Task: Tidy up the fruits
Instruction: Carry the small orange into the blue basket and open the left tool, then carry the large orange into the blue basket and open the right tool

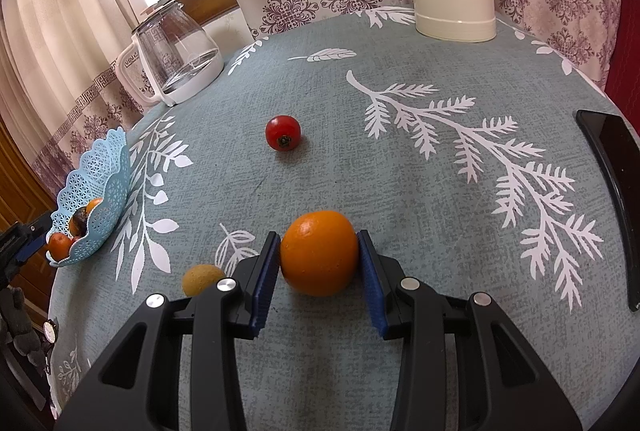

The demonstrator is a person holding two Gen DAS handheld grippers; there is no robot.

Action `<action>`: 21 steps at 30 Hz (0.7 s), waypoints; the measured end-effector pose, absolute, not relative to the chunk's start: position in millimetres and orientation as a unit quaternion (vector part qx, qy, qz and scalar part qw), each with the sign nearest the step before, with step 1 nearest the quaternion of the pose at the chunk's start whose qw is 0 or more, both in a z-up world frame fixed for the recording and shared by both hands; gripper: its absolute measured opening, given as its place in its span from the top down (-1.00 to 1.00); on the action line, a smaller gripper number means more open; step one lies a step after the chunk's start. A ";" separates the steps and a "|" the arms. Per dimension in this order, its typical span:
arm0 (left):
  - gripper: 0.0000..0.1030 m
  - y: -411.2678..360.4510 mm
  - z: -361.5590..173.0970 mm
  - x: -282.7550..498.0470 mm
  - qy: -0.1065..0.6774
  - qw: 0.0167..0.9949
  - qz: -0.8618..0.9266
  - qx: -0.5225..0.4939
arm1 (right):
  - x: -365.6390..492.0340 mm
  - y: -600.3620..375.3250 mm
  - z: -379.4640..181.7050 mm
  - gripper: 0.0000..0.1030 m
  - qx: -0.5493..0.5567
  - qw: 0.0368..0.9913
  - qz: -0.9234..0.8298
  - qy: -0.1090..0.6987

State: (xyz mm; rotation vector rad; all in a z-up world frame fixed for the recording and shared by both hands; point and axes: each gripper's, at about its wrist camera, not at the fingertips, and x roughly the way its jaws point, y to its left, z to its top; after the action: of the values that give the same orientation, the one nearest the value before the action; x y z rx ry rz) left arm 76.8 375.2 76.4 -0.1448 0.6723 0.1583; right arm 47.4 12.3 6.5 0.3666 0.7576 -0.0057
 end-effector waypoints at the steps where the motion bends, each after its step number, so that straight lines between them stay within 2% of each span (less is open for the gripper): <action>1: -0.33 376.2 76.8 74.1 0.328 0.939 0.079 -0.070 | 47.2 11.8 6.5 0.24 0.178 0.913 -0.003 0.368; 17: -0.34 379.9 68.2 56.2 0.333 0.938 0.080 -0.053 | 45.2 8.7 8.9 0.24 0.177 0.914 -0.007 0.365; 21: -0.43 381.0 66.3 56.9 0.330 0.939 0.080 -0.056 | 44.8 10.4 9.7 0.24 0.175 0.914 -0.007 0.366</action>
State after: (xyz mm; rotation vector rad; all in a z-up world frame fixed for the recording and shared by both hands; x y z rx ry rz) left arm 56.9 381.0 66.3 -0.1133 0.6739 0.1636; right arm 44.8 10.4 9.7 0.3595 0.7542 -0.0154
